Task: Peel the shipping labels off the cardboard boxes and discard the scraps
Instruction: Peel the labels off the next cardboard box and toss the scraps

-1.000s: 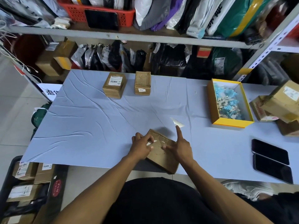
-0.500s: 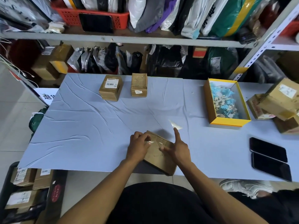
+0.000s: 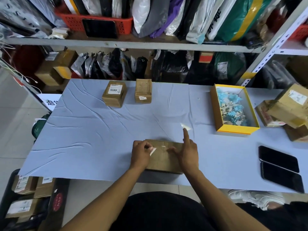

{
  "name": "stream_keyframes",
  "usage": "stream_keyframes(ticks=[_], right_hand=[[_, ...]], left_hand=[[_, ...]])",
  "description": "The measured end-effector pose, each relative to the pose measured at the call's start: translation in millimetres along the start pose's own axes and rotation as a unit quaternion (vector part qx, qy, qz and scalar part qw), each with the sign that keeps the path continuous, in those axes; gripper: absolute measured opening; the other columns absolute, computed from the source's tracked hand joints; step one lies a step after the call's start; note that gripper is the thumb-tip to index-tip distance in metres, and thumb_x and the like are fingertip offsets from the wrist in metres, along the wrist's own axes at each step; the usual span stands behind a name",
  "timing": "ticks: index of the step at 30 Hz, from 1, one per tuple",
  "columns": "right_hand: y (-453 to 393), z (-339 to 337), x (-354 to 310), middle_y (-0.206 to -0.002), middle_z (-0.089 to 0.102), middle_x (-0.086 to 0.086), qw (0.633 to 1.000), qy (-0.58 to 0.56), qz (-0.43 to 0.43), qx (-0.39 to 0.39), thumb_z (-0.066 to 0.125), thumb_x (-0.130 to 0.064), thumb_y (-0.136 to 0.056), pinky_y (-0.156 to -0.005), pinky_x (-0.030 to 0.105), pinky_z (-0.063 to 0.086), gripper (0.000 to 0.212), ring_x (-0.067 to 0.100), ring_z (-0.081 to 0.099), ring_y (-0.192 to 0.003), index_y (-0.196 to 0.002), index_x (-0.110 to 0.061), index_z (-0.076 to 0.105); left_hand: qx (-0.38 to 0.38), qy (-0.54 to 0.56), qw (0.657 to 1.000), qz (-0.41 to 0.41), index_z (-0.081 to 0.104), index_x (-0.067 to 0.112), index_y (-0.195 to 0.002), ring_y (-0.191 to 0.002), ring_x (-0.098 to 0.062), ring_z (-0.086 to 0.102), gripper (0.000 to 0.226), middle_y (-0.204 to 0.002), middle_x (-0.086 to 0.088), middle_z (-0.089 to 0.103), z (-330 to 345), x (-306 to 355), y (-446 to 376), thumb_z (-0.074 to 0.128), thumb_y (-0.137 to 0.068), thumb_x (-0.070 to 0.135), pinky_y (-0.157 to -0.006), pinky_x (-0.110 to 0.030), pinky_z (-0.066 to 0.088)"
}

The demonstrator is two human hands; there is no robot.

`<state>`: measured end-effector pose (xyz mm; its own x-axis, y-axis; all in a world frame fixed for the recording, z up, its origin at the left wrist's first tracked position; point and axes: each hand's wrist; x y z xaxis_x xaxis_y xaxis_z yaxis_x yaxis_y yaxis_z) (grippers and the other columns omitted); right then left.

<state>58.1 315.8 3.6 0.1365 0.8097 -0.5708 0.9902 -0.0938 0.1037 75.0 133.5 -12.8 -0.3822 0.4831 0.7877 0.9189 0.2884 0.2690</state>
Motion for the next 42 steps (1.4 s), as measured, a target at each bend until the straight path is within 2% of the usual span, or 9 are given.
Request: stream_keyframes(ticks=[2,4,9,14,19,22,28,34,42], right_hand=[[-0.1,-0.8,-5.8,-0.117,0.057,0.009,0.999,0.008,-0.033,-0.004,0.076,-0.052,-0.073,-0.09,0.036,0.045,0.107,0.029,0.049,-0.113,-0.153,-0.026,0.011],[7.6,3.1,-11.3,-0.128,0.051,0.007,0.995,0.049,-0.076,-0.046,0.075,-0.058,-0.069,-0.096,0.038,0.044,0.115,0.028,0.043,-0.121,-0.154,-0.028,0.003],[12.9,10.4,-7.1,-0.137,0.041,0.007,0.99,0.069,-0.094,-0.083,0.075,-0.065,-0.063,-0.109,0.036,0.035,0.124,0.026,0.032,-0.129,-0.154,-0.024,0.002],[15.4,13.9,-8.7,-0.145,0.035,0.006,0.992,0.047,-0.07,-0.096,0.076,-0.065,-0.062,-0.112,0.037,0.03,0.128,0.03,0.028,-0.134,-0.154,-0.022,-0.001],[16.7,12.6,-9.4,-0.152,0.029,0.004,0.993,0.004,-0.056,-0.105,0.079,-0.06,-0.063,-0.111,0.039,0.03,0.126,0.03,0.031,-0.134,-0.154,-0.026,0.0],[17.5,12.5,-9.9,-0.151,0.029,0.003,0.993,0.003,-0.054,-0.105,0.08,-0.059,-0.063,-0.11,0.039,0.032,0.125,0.03,0.032,-0.132,-0.154,-0.026,0.001],[18.5,12.6,-10.2,-0.15,0.031,0.003,0.993,0.004,-0.059,-0.098,0.08,-0.058,-0.064,-0.107,0.039,0.033,0.122,0.03,0.033,-0.13,-0.153,-0.027,0.003],[19.6,11.9,-10.5,-0.149,0.033,0.003,0.994,0.002,-0.058,-0.095,0.08,-0.058,-0.064,-0.107,0.041,0.035,0.121,0.031,0.034,-0.129,-0.153,-0.025,0.004],[21.1,12.2,-11.0,-0.152,0.031,0.004,0.994,0.005,-0.054,-0.096,0.079,-0.059,-0.064,-0.109,0.042,0.033,0.121,0.031,0.033,-0.132,-0.153,-0.026,0.003]], left_hand=[[0.043,0.03,0.998,-0.045,0.061,0.019,-0.073,-0.078,-0.002,0.053,0.018,-0.109,-0.006,0.053,2.9,-1.9,0.1,0.065,-0.087,0.008,-0.073,-0.018,0.039],[0.067,0.055,0.993,-0.08,0.063,0.017,-0.072,-0.079,-0.013,0.058,0.017,-0.109,-0.011,0.059,5.6,-3.6,-3.3,0.066,-0.088,0.009,-0.073,-0.022,0.043],[0.064,0.097,0.986,-0.12,0.065,0.013,-0.075,-0.08,-0.018,0.06,0.014,-0.107,-0.014,0.062,10.4,-7.5,-8.6,0.065,-0.088,0.008,-0.067,-0.022,0.043],[0.061,0.124,0.984,-0.115,0.064,0.009,-0.075,-0.077,-0.018,0.057,0.014,-0.095,-0.011,0.065,7.8,-5.6,-4.4,0.062,-0.089,0.005,-0.054,-0.017,0.039],[0.057,0.149,0.979,-0.127,0.06,0.015,-0.067,-0.073,-0.017,0.056,0.024,-0.078,-0.002,0.063,3.6,-2.4,0.2,0.06,-0.089,0.006,-0.058,-0.022,0.041],[0.05,0.177,0.975,-0.127,0.059,0.011,-0.068,-0.07,-0.017,0.053,0.024,-0.073,-0.004,0.061,1.3,-2.0,3.7,0.057,-0.091,0.005,-0.061,-0.024,0.04],[0.064,0.242,0.96,-0.128,0.06,0.014,-0.07,-0.074,-0.018,0.052,0.023,-0.076,-0.004,0.06,-7.2,-3.0,2.4,0.06,-0.093,0.008,-0.07,-0.029,0.043],[0.07,0.259,0.955,-0.125,0.062,0.017,-0.071,-0.078,-0.019,0.055,0.022,-0.079,-0.004,0.061,-12.2,-4.5,4.0,0.06,-0.093,0.01,-0.068,-0.027,0.045],[0.09,0.249,0.956,-0.125,0.066,0.013,-0.086,-0.082,-0.016,0.056,0.011,-0.091,-0.004,0.064,-22.2,7.1,5.8,0.058,-0.094,0.012,-0.062,-0.022,0.045]])
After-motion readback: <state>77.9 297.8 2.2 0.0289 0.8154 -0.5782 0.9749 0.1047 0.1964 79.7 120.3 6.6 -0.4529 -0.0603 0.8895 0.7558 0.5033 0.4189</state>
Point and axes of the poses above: each hand's wrist, its own y-axis away from the middle knuckle, its own z-axis out of the palm, x = y × z
